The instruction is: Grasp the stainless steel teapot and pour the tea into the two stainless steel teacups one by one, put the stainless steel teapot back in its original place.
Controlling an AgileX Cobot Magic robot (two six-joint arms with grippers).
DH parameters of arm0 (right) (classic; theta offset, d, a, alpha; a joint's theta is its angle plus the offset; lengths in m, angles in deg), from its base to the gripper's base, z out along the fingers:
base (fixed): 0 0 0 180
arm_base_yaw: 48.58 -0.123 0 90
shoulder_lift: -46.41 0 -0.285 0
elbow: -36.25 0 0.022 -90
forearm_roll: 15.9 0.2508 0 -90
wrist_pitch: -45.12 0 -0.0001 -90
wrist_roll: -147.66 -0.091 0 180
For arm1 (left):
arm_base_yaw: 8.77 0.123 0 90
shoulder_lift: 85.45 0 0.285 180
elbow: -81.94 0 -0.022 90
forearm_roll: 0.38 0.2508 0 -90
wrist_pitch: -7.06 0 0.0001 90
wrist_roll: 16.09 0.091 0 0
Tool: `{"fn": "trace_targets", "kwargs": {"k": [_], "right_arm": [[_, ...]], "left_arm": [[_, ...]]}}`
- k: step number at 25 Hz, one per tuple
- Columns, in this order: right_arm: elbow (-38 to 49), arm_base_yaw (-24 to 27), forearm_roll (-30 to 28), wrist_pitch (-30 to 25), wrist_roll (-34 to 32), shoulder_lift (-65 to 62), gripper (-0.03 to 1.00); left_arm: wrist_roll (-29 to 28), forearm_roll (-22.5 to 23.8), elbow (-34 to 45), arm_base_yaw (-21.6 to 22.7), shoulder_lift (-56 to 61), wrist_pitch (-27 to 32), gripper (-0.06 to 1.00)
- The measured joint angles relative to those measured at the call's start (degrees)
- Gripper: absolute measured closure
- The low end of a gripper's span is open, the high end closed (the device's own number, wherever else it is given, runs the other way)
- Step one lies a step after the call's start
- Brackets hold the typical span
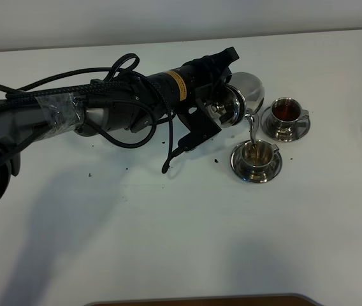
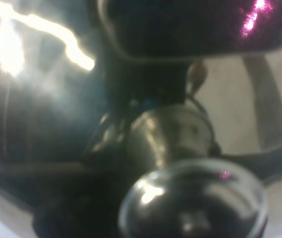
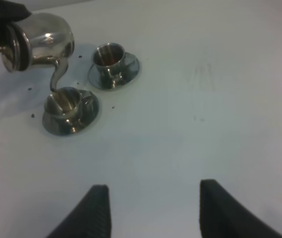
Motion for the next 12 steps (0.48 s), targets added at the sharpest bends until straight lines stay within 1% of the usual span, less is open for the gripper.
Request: {"fn": "trace_targets", "kwargs": {"k": [12], "right_arm": [[0.0, 0.0, 0.0, 0.0, 0.0, 0.0, 0.55]], "left_arm": [[1.24, -0.13, 0.0, 0.0, 0.0, -1.01, 0.7]]}}
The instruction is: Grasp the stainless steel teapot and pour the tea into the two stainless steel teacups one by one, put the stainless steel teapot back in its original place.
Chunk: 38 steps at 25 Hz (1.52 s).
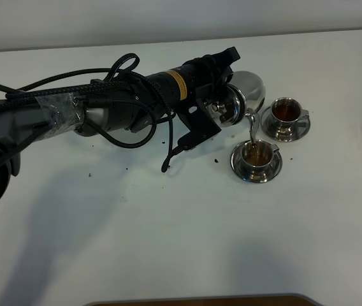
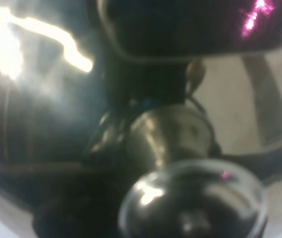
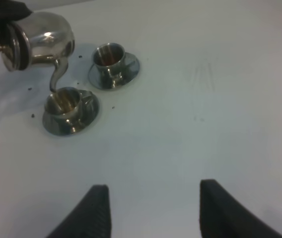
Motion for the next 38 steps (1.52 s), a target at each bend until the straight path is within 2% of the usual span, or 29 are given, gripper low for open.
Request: {"fn": "trace_targets", "kwargs": {"k": [22, 38], "right_arm": [[0.0, 0.0, 0.0, 0.0, 0.0, 0.0, 0.55], [0.0, 0.0, 0.0, 0.0, 0.0, 0.0, 0.55]], "left_arm": [[1.54, -0.01, 0.0, 0.0, 0.0, -0.46, 0.7], [3.29, -0.01, 0.0, 0.0, 0.0, -3.41, 0.7]]}}
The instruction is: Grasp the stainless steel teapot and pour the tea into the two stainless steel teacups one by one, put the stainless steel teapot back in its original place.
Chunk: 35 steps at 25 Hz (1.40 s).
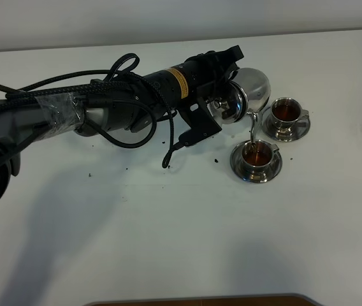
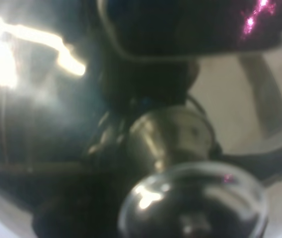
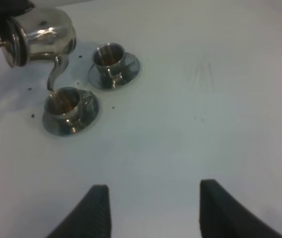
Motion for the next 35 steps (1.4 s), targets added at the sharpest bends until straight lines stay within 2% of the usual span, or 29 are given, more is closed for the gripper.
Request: {"fn": "trace_targets", "kwargs": {"k": [35], "right_arm": [[0.0, 0.0, 0.0, 0.0, 0.0, 0.0, 0.55]], "left_arm": [[3.63, 0.0, 0.0, 0.0, 0.0, -2.91, 0.7]]}}
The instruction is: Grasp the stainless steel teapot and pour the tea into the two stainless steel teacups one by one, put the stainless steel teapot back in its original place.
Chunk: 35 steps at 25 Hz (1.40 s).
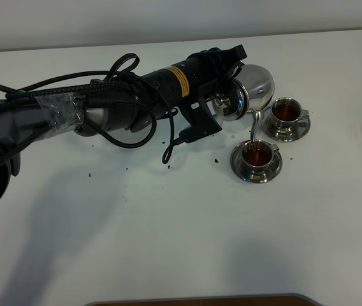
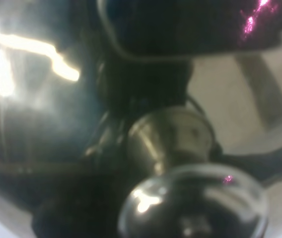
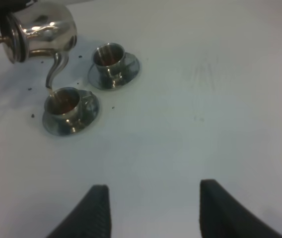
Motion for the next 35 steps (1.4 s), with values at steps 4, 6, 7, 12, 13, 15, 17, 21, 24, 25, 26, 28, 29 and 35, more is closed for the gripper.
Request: {"fn": "trace_targets", "kwargs": {"k": [4, 6, 7, 12, 13, 15, 17, 21, 24, 25, 26, 28, 29, 35], "right_arm": [[0.0, 0.0, 0.0, 0.0, 0.0, 0.0, 0.55], [0.0, 0.0, 0.0, 0.0, 0.0, 0.0, 0.55], [0.0, 0.0, 0.0, 0.0, 0.0, 0.0, 0.55], [0.0, 0.0, 0.04, 0.0, 0.0, 0.0, 0.55], [0.0, 0.0, 0.04, 0.0, 0.0, 0.0, 0.55], [0.0, 0.0, 0.04, 0.0, 0.0, 0.0, 0.55], [0.0, 0.0, 0.04, 0.0, 0.0, 0.0, 0.55], [0.0, 0.0, 0.04, 0.0, 0.0, 0.0, 0.55], [0.0, 0.0, 0.04, 0.0, 0.0, 0.0, 0.55], [0.0, 0.0, 0.04, 0.0, 0.0, 0.0, 0.55], [0.0, 0.0, 0.04, 0.0, 0.0, 0.0, 0.55], [0.0, 0.0, 0.04, 0.0, 0.0, 0.0, 0.55], [0.0, 0.0, 0.04, 0.0, 0.0, 0.0, 0.55], [0.0, 0.0, 0.04, 0.0, 0.0, 0.0, 0.55]], "left_arm": [[0.33, 0.0, 0.0, 0.0, 0.0, -0.23, 0.7], [0.44, 0.0, 0.0, 0.0, 0.0, -0.37, 0.7], [0.44, 0.0, 0.0, 0.0, 0.0, -0.52, 0.7], [0.45, 0.0, 0.0, 0.0, 0.0, -1.25, 0.7], [0.51, 0.0, 0.0, 0.0, 0.0, -1.3, 0.7], [0.51, 0.0, 0.0, 0.0, 0.0, -1.42, 0.7], [0.51, 0.0, 0.0, 0.0, 0.0, -1.55, 0.7], [0.51, 0.0, 0.0, 0.0, 0.0, -1.67, 0.7], [0.61, 0.0, 0.0, 0.0, 0.0, -1.67, 0.7], [0.61, 0.0, 0.0, 0.0, 0.0, -1.67, 0.7], [0.61, 0.0, 0.0, 0.0, 0.0, -1.67, 0.7], [0.85, 0.0, 0.0, 0.0, 0.0, -1.69, 0.7], [1.12, 0.0, 0.0, 0.0, 0.0, -1.83, 0.7], [2.18, 0.06, 0.0, 0.0, 0.0, -2.95, 0.7]]}}
